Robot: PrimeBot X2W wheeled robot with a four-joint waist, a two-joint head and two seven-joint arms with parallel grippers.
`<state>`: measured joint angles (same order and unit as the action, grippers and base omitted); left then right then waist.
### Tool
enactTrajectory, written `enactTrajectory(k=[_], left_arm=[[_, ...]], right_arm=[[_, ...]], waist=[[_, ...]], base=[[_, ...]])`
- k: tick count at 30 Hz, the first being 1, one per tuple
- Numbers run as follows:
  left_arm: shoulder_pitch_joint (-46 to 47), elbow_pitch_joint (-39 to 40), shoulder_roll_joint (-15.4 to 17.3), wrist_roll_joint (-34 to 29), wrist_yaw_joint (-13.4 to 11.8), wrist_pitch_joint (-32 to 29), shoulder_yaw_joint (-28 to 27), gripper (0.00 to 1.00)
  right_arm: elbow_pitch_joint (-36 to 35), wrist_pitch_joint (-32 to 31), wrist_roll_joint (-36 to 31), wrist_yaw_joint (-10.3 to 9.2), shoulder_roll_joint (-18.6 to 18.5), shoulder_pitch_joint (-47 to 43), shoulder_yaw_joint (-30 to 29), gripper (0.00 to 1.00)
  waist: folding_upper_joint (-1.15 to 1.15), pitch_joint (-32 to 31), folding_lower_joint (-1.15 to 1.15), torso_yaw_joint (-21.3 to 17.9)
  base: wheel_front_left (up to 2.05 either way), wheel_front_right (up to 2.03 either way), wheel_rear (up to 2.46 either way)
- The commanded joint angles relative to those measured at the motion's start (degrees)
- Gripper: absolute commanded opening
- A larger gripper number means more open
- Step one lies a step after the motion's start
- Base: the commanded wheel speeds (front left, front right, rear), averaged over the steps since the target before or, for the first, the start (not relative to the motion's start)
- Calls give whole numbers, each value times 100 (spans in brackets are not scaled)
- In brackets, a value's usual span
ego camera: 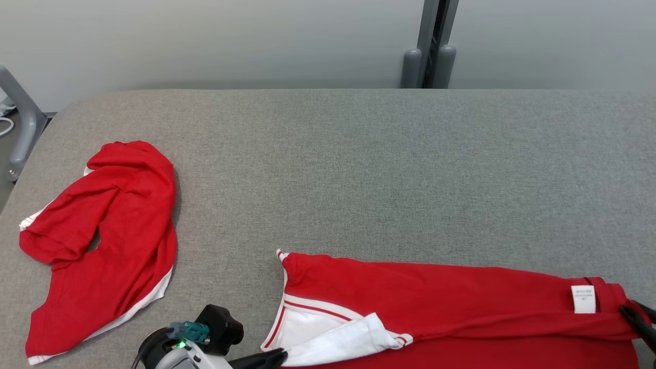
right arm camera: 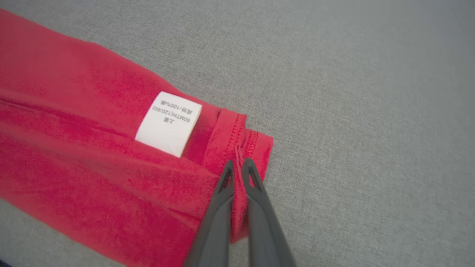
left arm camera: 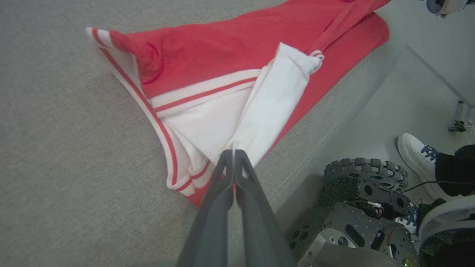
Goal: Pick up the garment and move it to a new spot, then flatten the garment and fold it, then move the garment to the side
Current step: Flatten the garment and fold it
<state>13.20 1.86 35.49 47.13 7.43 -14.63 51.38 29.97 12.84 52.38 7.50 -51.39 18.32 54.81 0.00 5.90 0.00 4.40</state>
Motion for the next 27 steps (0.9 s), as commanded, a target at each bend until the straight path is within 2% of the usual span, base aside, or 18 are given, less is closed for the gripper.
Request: enactTrajectory(k=[1, 2, 3, 4, 5, 6, 8, 13, 17, 20, 22, 27], left_arm=[[78, -9, 56, 58, 3, -51, 28, 0], [81, 0, 70, 59, 3, -78, 57, 0], [82, 4, 81, 71, 3, -108, 76, 7], [79, -3, 92, 84, 3, -147, 98, 34], [88, -2, 102, 62, 3, -178, 116, 49], [88, -7, 102, 55, -7, -192, 123, 71], [106, -10, 109, -23, -54, -169, 131, 100], [179, -21, 38, -122, -195, 167, -55, 100], [243, -103, -199, -250, -514, 812, -402, 100], [296, -231, -442, -324, -741, 1399, -674, 100], [333, -390, -626, -385, -930, 1839, -874, 100], [348, -908, -1164, -447, -1325, 2809, -1386, 100]], right_arm=[[49, -95, 205, -2, -79, 117, 85, 100], [80, -151, 327, -2, -95, 148, 140, 100], [92, -224, 461, -2, -101, 169, 217, 100], [102, -302, 601, -2, -101, 187, 269, 100], [114, -389, 736, -2, -110, 215, 322, 100], [109, -443, 804, -2, -143, 254, 382, 100], [135, -461, 943, -2, -207, 358, 436, 100], [329, -38, 1148, -2, -177, 617, 305, 100], [528, 228, 895, -2, 4, 848, -62, 100], [383, 245, 340, -2, 251, 971, -894, 100], [211, 243, -183, -2, 509, 790, -1656, 100], [-569, 246, -1513, -2, 1451, 49, -3651, 100]], waist=[[0, -16, 0, -7], [0, -24, 0, -12], [0, -33, 0, -14], [0, -41, 0, -16], [0, -49, 0, -19], [0, -57, 0, -21], [0, -69, 0, -29], [0, -96, 0, -50], [0, -127, 0, -77], [0, -132, 0, -128], [0, -138, 0, -163], [0, -168, 0, -276]], base=[[0, 0, 0], [0, 0, 0], [0, 0, 0], [0, 0, 0], [0, 0, 0], [0, 0, 0], [0, 0, 0], [0, 0, 0], [0, 0, 0], [0, 0, 0], [0, 0, 0], [0, 0, 0]])
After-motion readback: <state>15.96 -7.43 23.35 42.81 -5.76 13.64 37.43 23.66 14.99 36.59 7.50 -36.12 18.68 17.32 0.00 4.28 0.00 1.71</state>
